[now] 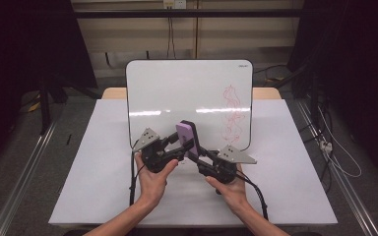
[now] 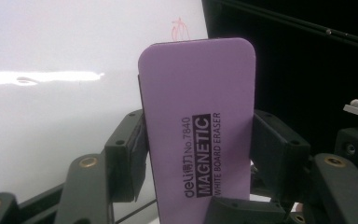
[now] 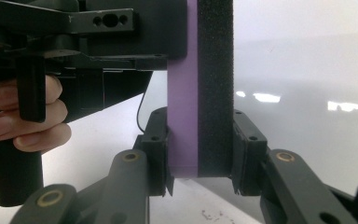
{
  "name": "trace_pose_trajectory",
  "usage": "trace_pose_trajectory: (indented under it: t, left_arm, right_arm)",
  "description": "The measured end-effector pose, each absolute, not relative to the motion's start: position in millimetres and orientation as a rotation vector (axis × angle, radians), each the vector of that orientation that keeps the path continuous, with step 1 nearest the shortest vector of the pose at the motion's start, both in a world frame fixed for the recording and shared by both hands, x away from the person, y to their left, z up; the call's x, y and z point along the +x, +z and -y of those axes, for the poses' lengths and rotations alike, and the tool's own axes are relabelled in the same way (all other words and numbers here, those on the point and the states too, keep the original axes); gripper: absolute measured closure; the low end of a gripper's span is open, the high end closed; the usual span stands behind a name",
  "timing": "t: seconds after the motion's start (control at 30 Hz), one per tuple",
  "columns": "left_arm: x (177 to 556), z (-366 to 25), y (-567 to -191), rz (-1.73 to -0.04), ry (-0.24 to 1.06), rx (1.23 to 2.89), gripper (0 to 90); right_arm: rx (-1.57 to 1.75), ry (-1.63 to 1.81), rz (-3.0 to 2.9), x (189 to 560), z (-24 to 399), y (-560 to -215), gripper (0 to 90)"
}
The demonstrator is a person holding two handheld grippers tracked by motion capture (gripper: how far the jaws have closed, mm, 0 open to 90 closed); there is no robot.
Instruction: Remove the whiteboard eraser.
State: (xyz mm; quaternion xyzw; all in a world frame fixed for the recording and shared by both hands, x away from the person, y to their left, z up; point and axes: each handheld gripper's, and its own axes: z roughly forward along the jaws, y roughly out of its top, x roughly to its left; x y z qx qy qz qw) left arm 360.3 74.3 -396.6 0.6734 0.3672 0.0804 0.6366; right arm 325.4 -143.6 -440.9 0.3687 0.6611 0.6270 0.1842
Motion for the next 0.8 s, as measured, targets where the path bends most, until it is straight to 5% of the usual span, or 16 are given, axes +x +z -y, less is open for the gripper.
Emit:
trace_pose_trajectory:
  t: [0.37,0.8]
  left_arm:
    - [367,-85,-392,-0.850,0.211,1.604,40.8]
    - [368,-95,-378,-0.829,0.331,1.698,41.0]
  right_arm:
    - [1.108,1.676,-1.943,329,155,-437,26.9]
    - [1.187,1.549,-1.976,325,191,-432,10.0]
